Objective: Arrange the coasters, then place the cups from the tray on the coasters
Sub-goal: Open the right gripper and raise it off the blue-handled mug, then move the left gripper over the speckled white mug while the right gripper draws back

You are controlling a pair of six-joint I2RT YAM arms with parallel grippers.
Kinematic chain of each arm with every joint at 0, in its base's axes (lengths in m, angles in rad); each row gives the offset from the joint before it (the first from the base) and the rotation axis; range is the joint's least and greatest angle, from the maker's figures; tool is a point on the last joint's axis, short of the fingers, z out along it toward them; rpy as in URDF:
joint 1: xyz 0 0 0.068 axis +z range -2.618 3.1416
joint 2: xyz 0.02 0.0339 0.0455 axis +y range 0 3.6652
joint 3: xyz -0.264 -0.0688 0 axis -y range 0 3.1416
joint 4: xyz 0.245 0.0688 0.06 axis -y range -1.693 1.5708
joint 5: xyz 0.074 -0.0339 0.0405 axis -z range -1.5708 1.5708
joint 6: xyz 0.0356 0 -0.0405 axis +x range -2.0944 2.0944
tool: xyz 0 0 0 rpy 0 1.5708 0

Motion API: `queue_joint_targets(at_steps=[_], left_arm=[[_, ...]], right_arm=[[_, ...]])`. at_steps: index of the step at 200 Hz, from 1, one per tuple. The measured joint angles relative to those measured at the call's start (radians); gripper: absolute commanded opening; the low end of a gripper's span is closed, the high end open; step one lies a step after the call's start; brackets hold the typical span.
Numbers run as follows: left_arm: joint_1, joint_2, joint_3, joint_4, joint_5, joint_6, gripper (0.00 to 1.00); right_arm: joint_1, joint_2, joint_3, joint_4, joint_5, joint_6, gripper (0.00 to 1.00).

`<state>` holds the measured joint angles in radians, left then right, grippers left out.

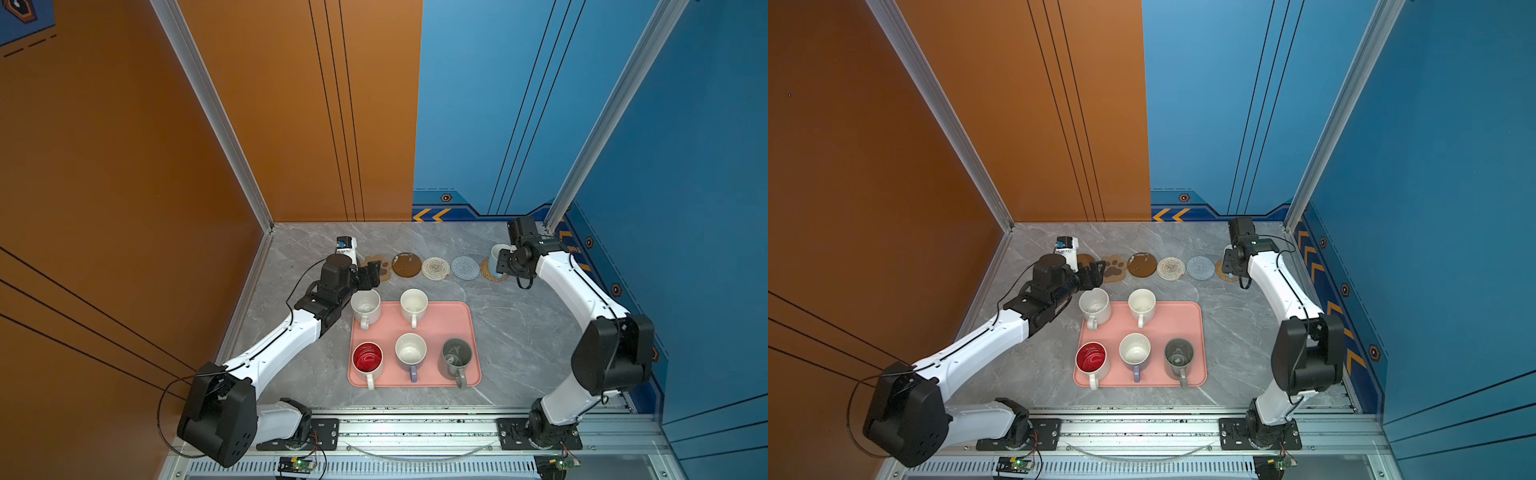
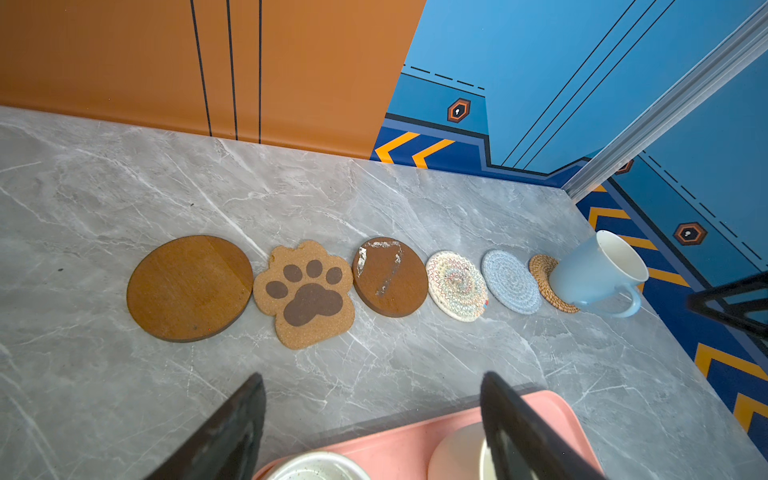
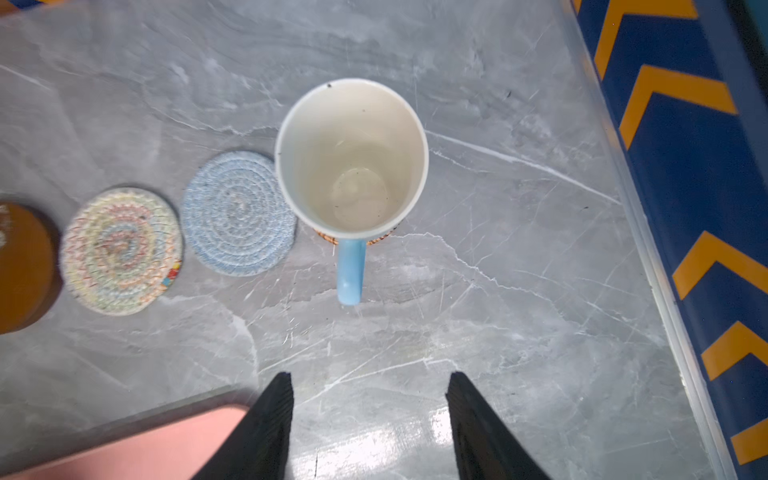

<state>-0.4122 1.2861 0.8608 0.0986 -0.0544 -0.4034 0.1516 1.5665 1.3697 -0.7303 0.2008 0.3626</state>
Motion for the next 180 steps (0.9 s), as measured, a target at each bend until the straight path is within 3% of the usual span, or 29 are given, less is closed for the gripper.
queue_joint_targets(at_steps=[42,76,117,180], left_arm=[[-0.025,-0.006,0.126,-0.200,-0.011,0.048,0.82],[-0.122,-0.072,0.188,-0.364,-0.071,0.092,0.82],[-0.226,-0.142,0.201,-0.583,-0.179,0.089,0.82],[-0.360,-0.182,0.156,-0.813,-0.261,-0.010,0.82]], right_arm=[[0.227,-0.262,-0.229,0.152,0.140,0.150,0.61],[0.383,-0.343,-0.352,0.296,0.200,0.266,0.61],[0.446,-0.319,-0.373,0.390,0.209,0.327,0.62],[0.448,-0.270,-0.455,0.498,0.188,0.355,0.62]])
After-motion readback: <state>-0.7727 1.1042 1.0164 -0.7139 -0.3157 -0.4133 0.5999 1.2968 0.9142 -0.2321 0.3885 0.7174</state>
